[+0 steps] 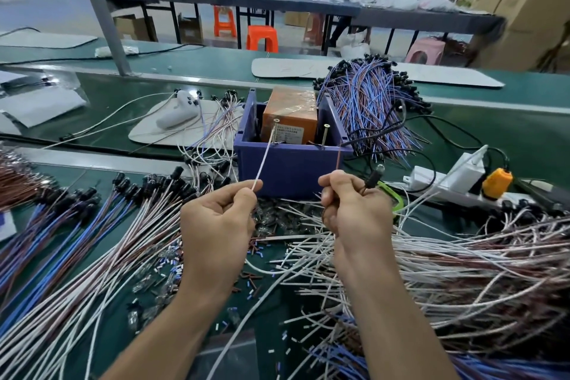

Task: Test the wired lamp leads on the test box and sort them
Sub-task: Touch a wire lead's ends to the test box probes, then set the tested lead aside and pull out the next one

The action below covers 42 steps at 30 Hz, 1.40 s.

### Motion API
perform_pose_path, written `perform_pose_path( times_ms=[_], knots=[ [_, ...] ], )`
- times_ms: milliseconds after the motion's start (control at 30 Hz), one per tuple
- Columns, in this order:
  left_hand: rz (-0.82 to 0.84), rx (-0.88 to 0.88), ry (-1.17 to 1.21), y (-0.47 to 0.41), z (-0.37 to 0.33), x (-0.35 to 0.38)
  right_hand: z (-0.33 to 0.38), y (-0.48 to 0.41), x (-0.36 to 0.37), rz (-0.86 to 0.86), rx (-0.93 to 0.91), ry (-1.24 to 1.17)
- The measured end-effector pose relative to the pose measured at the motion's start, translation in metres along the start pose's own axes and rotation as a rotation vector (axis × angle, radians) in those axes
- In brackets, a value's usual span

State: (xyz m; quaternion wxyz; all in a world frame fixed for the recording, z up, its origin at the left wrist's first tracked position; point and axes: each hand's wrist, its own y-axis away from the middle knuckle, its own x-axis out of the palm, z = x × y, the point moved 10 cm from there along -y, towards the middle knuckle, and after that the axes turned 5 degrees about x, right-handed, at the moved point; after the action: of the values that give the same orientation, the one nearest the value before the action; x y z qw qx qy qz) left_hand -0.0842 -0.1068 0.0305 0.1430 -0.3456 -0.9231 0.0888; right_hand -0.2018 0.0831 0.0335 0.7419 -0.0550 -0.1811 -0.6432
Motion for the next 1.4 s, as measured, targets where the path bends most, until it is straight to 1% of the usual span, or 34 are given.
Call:
perform_pose_path(
  times_ms=[267, 400, 567, 800, 933, 1000, 1067, 1167, 1267, 1333, 1400],
  knots=[
    [0.002, -0.002, 0.003, 0.001, 0.0, -0.001, -0.001, -0.002, 0.001, 0.015, 0.013, 0.007],
    [0.006, -0.011, 0.01, 0.001, 0.0, 0.0, -0.004, -0.005, 0.005, 0.035, 0.057, -0.043],
    [0.002, -0.008, -0.012, 0.001, -0.001, 0.0, -0.009, -0.008, 0.009, 0.061, 0.094, -0.045],
    [0.009, -0.001, -0.023, 0.0, -0.001, 0.001, -0.01, -0.009, 0.018, 0.113, 0.094, 0.026],
    [-0.007, -0.006, -0.033, 0.0, -0.001, -0.001, -0.008, -0.006, 0.013, 0.11, 0.105, -0.074],
    [-0.032, -0.013, -0.044, 0.001, -0.001, -0.003, -0.005, -0.001, 0.01, 0.12, 0.084, -0.085],
    [-0.04, -0.004, -0.06, 0.002, -0.004, -0.005, -0.006, 0.006, 0.015, 0.178, 0.082, -0.048],
    [-0.006, -0.008, -0.042, 0.004, -0.006, -0.001, -0.019, 0.019, 0.033, 0.38, 0.193, 0.028],
    [0.104, -0.057, 0.021, 0.005, -0.003, 0.011, -0.028, 0.032, 0.049, 0.581, 0.3, 0.093],
    [0.195, -0.071, 0.034, 0.007, -0.003, 0.021, -0.032, 0.038, 0.052, 0.638, 0.341, 0.146],
    [0.262, -0.083, 0.075, 0.01, -0.005, 0.029, -0.033, 0.042, 0.053, 0.654, 0.364, 0.217]
  ],
)
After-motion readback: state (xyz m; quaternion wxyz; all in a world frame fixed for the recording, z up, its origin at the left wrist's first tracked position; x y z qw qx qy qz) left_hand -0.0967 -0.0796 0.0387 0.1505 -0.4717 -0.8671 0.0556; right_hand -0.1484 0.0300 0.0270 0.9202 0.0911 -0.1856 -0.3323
